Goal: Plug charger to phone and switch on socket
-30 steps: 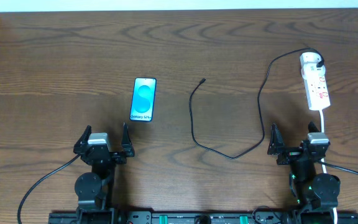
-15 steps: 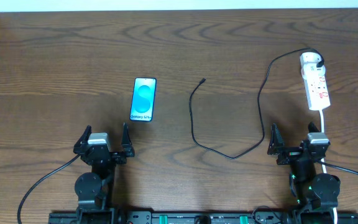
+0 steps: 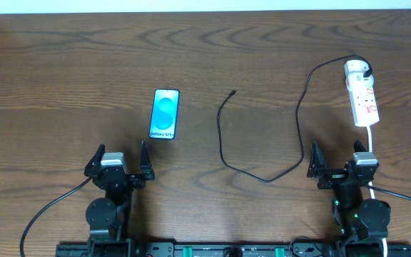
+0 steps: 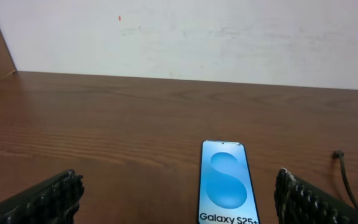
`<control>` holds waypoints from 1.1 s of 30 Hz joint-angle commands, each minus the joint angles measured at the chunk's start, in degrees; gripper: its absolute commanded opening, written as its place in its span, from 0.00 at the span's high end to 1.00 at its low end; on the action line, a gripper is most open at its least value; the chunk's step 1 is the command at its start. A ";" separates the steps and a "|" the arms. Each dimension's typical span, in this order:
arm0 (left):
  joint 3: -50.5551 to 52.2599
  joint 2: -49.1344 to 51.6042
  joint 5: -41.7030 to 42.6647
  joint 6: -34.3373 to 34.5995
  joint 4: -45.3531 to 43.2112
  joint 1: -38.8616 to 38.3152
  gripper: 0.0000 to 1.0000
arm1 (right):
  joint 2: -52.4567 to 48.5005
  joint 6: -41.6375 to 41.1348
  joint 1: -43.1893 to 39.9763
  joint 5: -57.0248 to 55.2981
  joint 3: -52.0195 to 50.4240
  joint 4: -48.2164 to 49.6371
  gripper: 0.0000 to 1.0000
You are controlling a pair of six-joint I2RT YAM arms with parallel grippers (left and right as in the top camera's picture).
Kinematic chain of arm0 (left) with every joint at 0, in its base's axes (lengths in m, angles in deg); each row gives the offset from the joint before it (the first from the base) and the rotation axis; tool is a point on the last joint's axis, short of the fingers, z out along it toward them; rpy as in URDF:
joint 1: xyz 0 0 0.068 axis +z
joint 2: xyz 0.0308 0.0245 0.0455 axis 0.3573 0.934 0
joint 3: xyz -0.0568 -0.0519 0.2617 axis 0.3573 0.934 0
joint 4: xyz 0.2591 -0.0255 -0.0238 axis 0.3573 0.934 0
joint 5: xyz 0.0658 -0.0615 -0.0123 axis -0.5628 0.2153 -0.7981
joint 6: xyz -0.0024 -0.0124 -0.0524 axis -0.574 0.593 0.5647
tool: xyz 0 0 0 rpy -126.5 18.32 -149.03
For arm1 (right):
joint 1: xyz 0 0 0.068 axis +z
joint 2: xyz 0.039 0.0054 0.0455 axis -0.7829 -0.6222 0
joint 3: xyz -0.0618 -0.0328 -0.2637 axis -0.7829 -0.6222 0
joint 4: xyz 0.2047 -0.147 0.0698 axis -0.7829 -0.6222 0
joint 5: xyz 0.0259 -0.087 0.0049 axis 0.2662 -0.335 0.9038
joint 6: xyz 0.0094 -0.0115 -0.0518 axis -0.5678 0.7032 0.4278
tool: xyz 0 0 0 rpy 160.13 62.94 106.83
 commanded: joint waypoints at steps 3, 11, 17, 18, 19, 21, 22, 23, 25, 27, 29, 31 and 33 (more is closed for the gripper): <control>-1.01 -0.28 0.52 0.11 2.60 0.15 0.00 | 0.37 -0.52 -0.28 -0.07 -0.09 -0.24 0.01; -1.14 0.50 0.52 0.24 2.62 0.15 0.00 | 0.37 -0.52 -0.31 -0.09 -0.09 -0.24 0.01; -2.32 2.23 0.52 0.24 2.60 0.15 0.00 | 0.37 -0.52 -0.31 -0.07 -0.09 -0.24 0.01; -2.58 2.58 0.52 0.24 2.60 0.15 0.00 | 0.35 -0.52 -0.28 -0.09 -0.09 -0.24 0.01; -2.80 2.86 0.52 0.24 2.60 0.15 0.00 | 0.35 -0.52 -0.31 -0.07 -0.09 -0.24 0.01; -3.28 3.54 0.52 0.24 2.60 0.15 0.00 | 0.37 -0.52 -0.31 -0.09 -0.09 -0.24 0.01; -3.56 3.87 0.52 0.24 2.60 0.15 0.00 | 0.35 -0.52 -0.28 -0.09 -0.09 -0.24 0.01; -3.96 4.28 0.52 0.24 2.60 0.15 0.00 | 0.37 -0.52 -0.31 -0.07 -0.09 -0.24 0.01; -5.07 5.33 0.52 0.24 2.62 0.15 0.00 | 0.37 -0.52 -0.28 -0.09 -0.09 -0.24 0.01; -6.47 6.60 0.52 0.24 2.60 0.15 0.00 | 0.35 -0.52 -0.28 -0.07 -0.09 -0.24 0.01; -8.59 8.74 0.52 0.24 2.64 0.15 0.00 | 0.37 -0.52 -0.28 -0.07 -0.09 -0.24 0.01; -10.12 10.56 0.61 0.26 2.67 0.15 0.00 | 0.37 -0.52 -0.31 -0.07 -0.09 -0.24 0.01; -11.85 12.72 2.12 0.26 2.73 0.15 0.00 | 0.37 -0.52 -0.31 -0.09 -0.09 -0.24 0.01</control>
